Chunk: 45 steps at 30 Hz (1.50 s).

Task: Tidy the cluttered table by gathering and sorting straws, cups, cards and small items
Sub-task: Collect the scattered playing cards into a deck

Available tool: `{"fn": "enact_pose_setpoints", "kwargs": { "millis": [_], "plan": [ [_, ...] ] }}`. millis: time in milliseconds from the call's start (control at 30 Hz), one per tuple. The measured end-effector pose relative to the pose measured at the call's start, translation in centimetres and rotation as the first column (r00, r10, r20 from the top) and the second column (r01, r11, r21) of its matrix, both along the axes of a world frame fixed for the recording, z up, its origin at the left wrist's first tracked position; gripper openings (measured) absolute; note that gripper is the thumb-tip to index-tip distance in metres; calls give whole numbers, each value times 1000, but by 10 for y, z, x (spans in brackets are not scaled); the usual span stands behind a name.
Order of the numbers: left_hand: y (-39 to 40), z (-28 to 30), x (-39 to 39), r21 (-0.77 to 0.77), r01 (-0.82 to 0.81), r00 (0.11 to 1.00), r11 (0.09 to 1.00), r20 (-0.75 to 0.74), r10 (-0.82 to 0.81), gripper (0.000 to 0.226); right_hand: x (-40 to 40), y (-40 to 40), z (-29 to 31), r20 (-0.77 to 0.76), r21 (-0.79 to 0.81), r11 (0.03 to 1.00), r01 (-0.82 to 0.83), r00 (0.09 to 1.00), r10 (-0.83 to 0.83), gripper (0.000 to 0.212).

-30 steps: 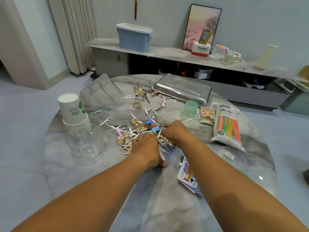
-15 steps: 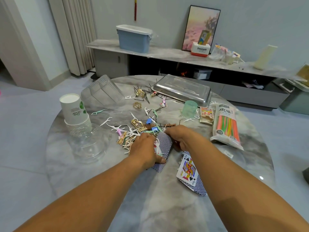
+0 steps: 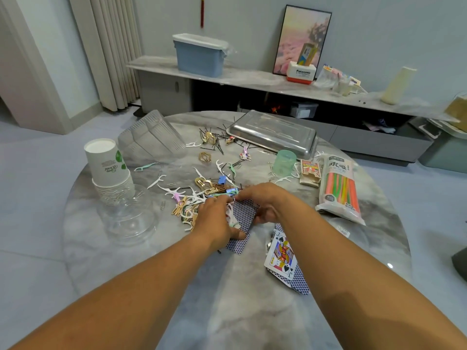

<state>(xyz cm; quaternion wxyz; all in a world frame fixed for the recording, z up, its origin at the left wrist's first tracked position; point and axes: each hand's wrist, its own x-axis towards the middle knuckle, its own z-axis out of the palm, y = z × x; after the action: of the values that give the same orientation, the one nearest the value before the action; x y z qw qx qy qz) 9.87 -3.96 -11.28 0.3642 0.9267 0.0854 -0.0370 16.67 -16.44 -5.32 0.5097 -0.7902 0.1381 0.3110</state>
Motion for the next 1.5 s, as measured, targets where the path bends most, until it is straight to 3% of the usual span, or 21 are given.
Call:
{"fn": "enact_pose_setpoints", "kwargs": {
  "millis": [167,300,533,633,700,767,900,1033,1133,1167,1200,1233,1267,1333,1367,1400,1433,1500],
  "plan": [
    [1,-2,-3,3,-16,997,1000,72,16,116,-3,-10,-5,131,-115,986,-118,983,133,64],
    [8,-3,-5,89,-68,986,994,155,53,105,3,-23,5,278,-119,986,-121,949,150,63],
    [15,7,-1,-172,-70,992,983,94,87,83,12,-50,25,573,-162,987,10,815,86,43],
    [15,13,5,-380,-137,969,915,138,203,60,12,-59,25,509,-57,998,22,861,10,20],
    [17,18,9,-455,-214,947,864,120,298,41,9,-61,24,405,9,999,37,914,-38,17],
    [18,21,13,-537,-338,910,773,22,413,25,7,-62,24,275,115,989,97,953,-125,23],
    [15,26,19,-743,-541,794,395,-296,531,13,-2,-53,19,18,359,913,195,976,-215,30],
    [4,44,20,-852,-513,774,104,-407,486,21,-16,-31,10,39,353,929,107,991,-129,25],
    [-5,64,12,-888,-436,818,-147,-459,347,22,-22,-15,10,106,404,911,86,984,-140,26],
    [-6,67,11,-889,-423,834,-176,-458,308,24,-22,-13,11,140,409,910,76,980,-144,29],
    [-7,67,13,-896,-419,848,-151,-445,289,25,-22,-13,13,187,396,916,68,970,-153,32],
    [-4,65,15,-896,-441,846,-43,-431,313,27,-21,-14,16,240,382,922,66,956,-168,32],
    [-1,61,17,-870,-473,842,136,-402,360,30,-19,-17,18,299,370,926,75,934,-195,31],
    [9,52,16,-663,-494,855,563,-252,453,27,-14,-25,22,422,338,934,116,868,-261,25],
    [15,46,14,-508,-428,894,747,-116,433,17,-11,-31,24,483,299,944,139,831,-275,21],
    [22,43,10,-360,-293,950,886,-2,314,4,-8,-37,25,529,250,956,156,804,-270,19],
    [27,40,6,-213,-109,992,971,35,119,16,-6,-44,26,548,209,963,169,795,-259,19],
    [34,34,2,100,243,969,965,-70,-237,46,-2,-59,27,507,141,971,194,828,-239,22]
  ]
}}
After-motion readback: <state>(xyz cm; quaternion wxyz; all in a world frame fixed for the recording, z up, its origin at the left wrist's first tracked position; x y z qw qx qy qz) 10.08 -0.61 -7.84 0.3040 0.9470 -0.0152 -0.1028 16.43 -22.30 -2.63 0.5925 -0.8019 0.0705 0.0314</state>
